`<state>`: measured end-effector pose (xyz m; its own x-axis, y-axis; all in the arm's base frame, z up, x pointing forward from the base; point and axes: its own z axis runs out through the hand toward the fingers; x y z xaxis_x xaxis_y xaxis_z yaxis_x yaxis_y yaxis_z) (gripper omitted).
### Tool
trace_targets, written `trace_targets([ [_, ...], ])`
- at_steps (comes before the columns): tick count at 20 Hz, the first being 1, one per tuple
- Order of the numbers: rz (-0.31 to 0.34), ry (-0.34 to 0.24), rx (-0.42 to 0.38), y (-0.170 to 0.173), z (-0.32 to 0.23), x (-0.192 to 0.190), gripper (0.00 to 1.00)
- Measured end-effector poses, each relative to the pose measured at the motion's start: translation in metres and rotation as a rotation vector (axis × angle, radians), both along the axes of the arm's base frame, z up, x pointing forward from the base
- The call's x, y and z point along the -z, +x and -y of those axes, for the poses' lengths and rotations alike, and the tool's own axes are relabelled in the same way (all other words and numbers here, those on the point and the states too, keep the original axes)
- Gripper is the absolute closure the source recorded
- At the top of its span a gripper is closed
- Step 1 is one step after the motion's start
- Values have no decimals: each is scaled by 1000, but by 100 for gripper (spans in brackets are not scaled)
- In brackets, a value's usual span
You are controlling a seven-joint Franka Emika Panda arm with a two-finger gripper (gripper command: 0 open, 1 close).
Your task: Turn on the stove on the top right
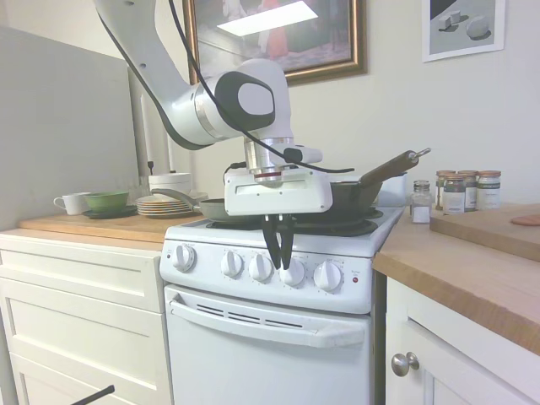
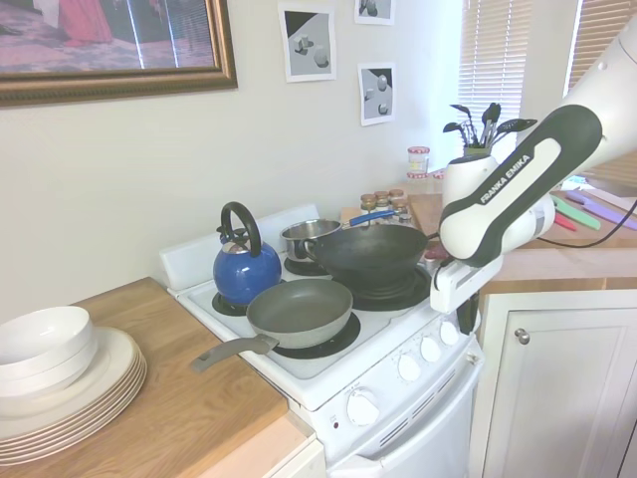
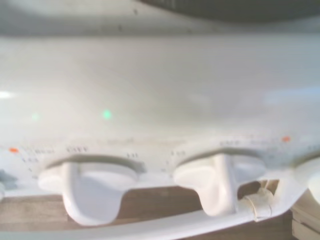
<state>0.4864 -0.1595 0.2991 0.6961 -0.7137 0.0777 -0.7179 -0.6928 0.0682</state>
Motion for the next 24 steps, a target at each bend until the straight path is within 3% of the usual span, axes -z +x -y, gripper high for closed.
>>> trace_targets([
  [24, 13, -6, 15, 30, 10, 1, 100],
])
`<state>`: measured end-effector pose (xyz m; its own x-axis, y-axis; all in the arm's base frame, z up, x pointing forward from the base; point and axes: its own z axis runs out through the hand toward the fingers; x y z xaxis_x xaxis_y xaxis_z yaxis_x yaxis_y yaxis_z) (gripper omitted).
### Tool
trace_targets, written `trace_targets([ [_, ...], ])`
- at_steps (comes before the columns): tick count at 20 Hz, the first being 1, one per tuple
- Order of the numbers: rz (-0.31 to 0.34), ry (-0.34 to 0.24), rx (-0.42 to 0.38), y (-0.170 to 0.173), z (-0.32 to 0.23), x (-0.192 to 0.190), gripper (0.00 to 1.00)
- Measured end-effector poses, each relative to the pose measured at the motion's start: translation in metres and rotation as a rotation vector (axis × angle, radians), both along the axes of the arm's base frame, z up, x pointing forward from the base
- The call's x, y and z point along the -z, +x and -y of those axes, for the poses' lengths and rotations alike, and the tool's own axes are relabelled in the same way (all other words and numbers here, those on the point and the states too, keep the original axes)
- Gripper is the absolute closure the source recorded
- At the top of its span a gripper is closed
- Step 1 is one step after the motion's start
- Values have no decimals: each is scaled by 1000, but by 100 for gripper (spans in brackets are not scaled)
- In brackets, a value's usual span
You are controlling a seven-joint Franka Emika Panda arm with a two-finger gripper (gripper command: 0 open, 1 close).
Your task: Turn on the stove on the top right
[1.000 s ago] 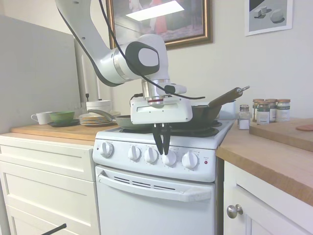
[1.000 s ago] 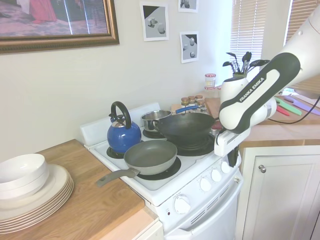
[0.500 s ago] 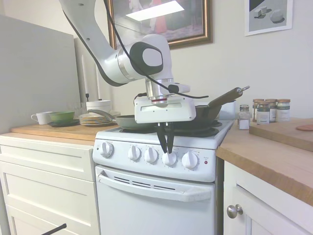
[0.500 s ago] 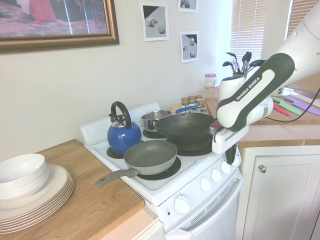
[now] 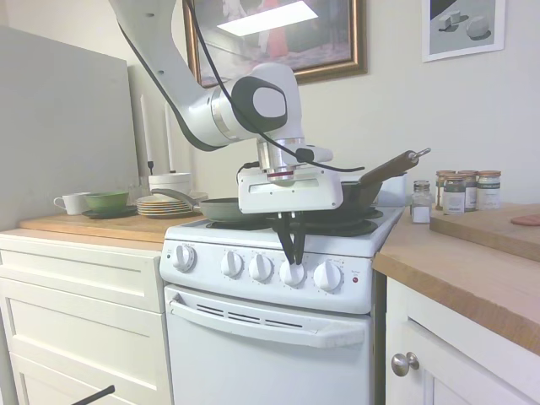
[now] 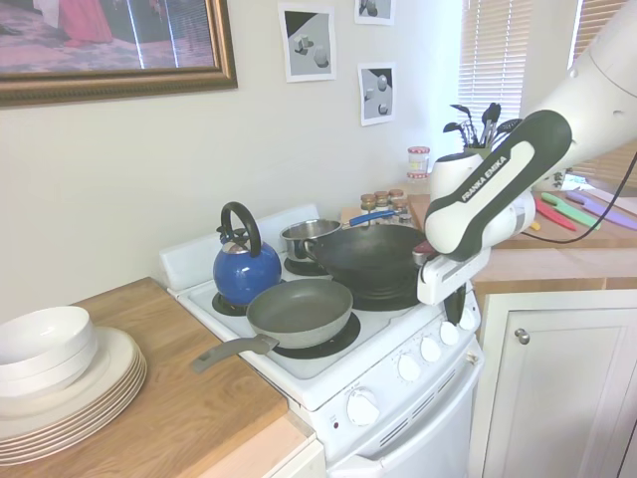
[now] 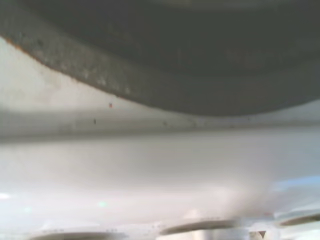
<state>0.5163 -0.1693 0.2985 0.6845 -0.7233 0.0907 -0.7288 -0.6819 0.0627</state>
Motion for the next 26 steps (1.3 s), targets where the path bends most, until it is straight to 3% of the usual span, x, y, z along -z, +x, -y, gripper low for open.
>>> trace_targets([
  [26, -20, 23, -12, 1, -20, 9, 100],
])
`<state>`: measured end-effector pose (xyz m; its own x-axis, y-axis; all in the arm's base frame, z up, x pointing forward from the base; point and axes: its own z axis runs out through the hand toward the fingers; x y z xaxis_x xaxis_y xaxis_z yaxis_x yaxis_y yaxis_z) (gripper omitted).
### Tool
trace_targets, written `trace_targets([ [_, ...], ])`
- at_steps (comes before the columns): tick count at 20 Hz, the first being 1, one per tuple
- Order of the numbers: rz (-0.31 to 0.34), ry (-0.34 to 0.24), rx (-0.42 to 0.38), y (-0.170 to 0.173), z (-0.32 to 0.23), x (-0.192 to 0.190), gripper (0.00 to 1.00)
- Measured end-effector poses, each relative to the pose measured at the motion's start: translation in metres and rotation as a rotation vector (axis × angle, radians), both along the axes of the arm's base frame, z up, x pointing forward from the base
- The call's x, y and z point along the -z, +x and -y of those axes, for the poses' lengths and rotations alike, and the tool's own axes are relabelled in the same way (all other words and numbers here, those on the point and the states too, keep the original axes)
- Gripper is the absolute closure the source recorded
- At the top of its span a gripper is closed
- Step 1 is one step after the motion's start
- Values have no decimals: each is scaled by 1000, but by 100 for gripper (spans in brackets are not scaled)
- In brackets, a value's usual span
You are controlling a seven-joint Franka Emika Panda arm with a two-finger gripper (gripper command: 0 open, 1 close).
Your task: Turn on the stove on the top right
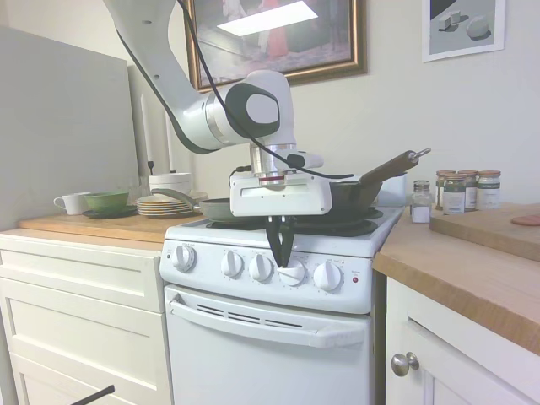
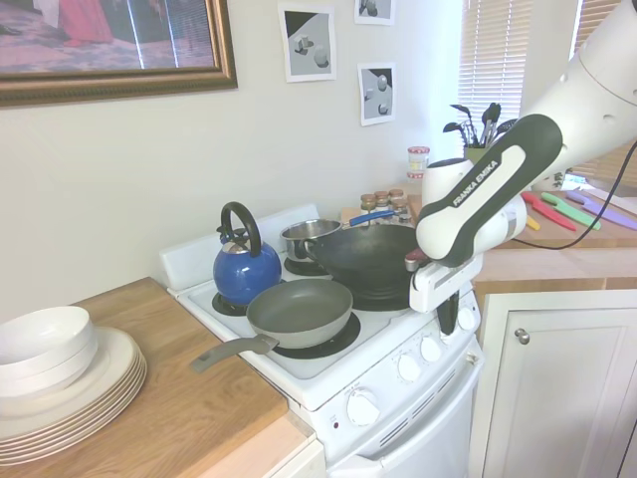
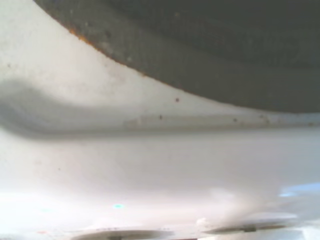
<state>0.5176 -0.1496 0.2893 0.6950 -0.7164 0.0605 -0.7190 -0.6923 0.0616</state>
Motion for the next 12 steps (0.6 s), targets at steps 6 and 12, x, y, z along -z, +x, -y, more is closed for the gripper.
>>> trace_targets([
  [6, -20, 6, 3, -1, -2, 15, 100],
  [12, -18, -15, 13, -3, -4, 23, 100],
])
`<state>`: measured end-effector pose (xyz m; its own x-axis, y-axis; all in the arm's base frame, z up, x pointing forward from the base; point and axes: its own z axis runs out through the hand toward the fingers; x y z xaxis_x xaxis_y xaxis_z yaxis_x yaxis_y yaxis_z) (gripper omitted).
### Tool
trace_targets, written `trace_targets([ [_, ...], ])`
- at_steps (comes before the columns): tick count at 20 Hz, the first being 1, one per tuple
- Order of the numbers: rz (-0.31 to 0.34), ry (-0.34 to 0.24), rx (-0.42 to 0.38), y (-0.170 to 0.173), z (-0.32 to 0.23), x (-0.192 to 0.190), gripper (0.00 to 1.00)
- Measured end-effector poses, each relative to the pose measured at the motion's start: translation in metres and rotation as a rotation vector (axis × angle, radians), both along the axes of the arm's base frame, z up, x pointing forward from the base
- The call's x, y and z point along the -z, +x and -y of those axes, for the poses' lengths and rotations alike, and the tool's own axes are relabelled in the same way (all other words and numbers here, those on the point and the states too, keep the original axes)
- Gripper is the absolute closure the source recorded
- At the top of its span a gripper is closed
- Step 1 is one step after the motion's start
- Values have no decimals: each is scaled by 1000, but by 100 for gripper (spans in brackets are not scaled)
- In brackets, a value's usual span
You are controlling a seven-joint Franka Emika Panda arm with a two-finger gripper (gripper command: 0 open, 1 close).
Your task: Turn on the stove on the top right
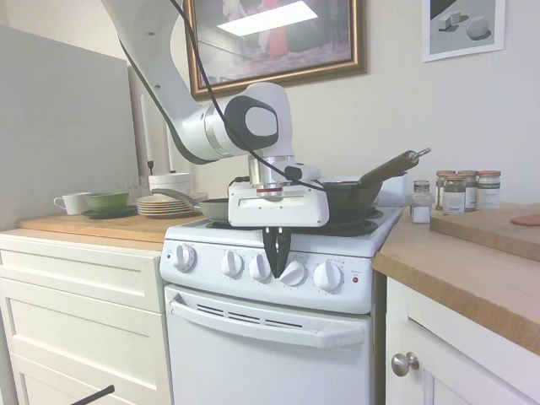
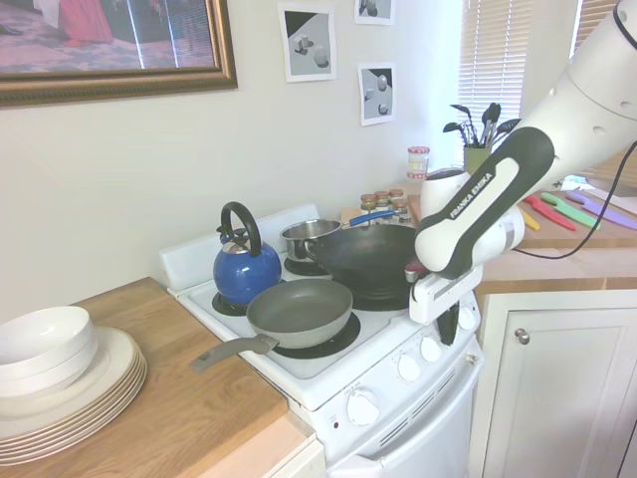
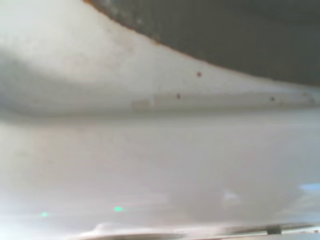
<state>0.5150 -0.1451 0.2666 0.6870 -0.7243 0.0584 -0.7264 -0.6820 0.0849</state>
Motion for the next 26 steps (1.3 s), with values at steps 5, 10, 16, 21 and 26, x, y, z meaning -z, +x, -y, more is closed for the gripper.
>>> trace_targets([
  [5, 10, -54, 3, -3, -6, 8, 100],
  [10, 21, -113, 11, -4, -13, 11, 100],
  [16, 36, -185, 26, -5, -23, 15, 100],
  [21, 35, -175, 26, -6, -25, 16, 100],
  [26, 54, -141, 16, -9, -28, 10, 100],
])
